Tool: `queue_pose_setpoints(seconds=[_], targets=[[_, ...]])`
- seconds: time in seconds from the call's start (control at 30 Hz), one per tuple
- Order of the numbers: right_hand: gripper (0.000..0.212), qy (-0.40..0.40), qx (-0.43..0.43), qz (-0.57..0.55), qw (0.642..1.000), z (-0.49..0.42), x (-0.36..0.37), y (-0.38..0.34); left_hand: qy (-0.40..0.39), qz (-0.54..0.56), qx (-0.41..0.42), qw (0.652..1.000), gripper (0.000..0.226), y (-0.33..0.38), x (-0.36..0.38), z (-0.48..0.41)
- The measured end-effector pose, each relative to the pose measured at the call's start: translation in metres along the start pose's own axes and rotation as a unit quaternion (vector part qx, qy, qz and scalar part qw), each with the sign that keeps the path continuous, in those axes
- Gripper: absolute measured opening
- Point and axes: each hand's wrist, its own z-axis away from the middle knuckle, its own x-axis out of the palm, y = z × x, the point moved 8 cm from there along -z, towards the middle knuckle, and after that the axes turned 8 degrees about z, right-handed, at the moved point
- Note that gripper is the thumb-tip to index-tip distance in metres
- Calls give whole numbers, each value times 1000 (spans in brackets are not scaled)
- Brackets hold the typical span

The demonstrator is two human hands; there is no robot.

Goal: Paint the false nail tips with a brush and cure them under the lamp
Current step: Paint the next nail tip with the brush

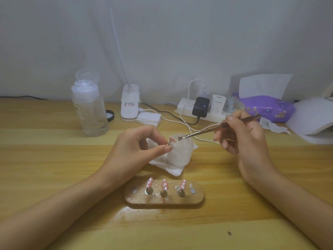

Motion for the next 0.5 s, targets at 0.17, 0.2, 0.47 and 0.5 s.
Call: queue_pose_setpoints(seconds=[0.17,0.2,0.47,0.5], targets=[[23,-67,-59,88,992,-3,14,-21,-1,-8,5,1000,12,0,0,0],[23,-79,-61,99,990,-2,18,-22,-3,-11,8,1000,11,1,0,0],[22,-141,-54,139,979,2,32,-13,-1,-25,17,1000,12,0,0,0],[22,-138,-47,132,981,2,31,-11,1,-27,18,999,12,0,-1,0]])
